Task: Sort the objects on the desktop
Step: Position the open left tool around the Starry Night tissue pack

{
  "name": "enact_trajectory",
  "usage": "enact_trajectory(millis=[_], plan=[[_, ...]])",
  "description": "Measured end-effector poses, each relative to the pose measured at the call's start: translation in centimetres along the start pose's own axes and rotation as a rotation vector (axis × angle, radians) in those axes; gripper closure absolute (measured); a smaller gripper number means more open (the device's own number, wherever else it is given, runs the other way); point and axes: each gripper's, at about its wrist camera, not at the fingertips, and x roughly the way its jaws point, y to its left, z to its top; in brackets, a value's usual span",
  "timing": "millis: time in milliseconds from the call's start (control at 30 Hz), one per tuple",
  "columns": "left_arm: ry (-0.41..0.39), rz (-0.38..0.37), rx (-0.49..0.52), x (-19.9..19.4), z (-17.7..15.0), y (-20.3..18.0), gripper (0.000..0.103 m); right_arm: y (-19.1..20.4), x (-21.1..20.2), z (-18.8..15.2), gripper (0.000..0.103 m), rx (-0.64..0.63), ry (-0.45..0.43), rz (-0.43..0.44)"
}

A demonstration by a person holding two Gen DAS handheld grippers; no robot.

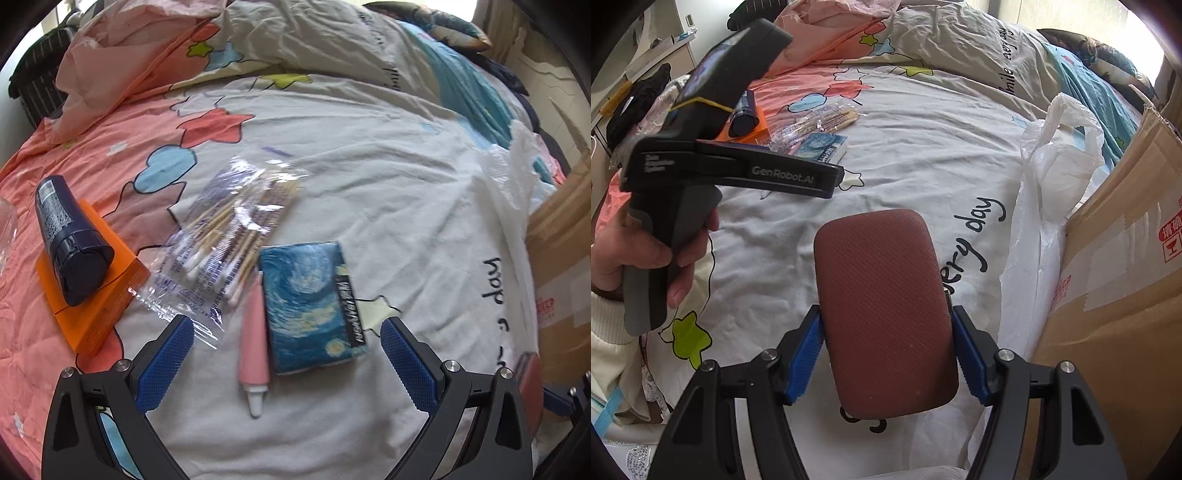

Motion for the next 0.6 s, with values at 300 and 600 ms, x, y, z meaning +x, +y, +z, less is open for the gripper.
enact_trajectory(millis=[300,600], plan=[[0.011,0.000,0.120,0.3,0.3,-2.3,0.034,0.4,0.2,-0.3,0.040,0.001,0.002,0.021],[0.023,-0.097,0.113,-1.0,0.1,-1.7,0.046,0.2,-0.1,-0.6,0.040,0.010,0.000,0.020]])
